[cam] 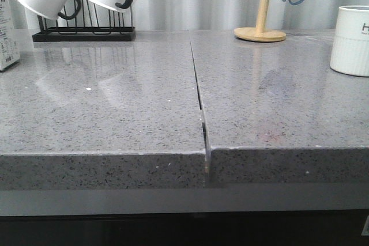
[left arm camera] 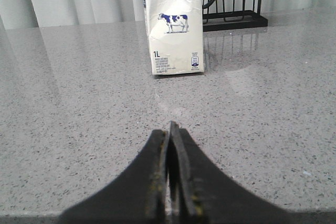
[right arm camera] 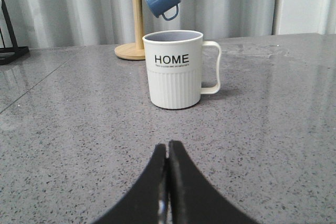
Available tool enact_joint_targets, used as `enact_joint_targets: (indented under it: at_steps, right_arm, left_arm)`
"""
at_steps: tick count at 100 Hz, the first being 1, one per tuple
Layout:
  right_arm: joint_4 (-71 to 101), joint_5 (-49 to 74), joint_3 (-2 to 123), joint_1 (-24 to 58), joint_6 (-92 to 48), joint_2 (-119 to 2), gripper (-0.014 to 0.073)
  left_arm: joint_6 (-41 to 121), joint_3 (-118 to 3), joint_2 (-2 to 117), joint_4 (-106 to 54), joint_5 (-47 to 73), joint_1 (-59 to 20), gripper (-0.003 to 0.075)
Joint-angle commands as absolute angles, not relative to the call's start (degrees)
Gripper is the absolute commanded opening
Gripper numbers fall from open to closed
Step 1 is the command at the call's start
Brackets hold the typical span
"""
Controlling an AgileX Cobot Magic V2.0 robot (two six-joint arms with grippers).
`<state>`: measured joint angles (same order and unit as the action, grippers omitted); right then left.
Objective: Place milk next to cup
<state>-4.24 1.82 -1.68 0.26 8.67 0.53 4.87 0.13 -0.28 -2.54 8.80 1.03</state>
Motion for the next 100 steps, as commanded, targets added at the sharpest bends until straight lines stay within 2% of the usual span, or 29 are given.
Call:
enact_joint_targets:
  at_steps: [1,100]
  right_arm:
    - [-4.34,-2.38,-0.55,0.35,8.51,1.72,-0.0068]
    - [-4.34,-2.38,-0.55,0.35,8.51,1.72,-0.0068]
  left_arm:
    - [4.36,2.52,-2.2,-2.9,3.59,0.74,-0.0021]
    - [4.36,1.84,-2.2,-2.9,2.23,0.74,-0.0021]
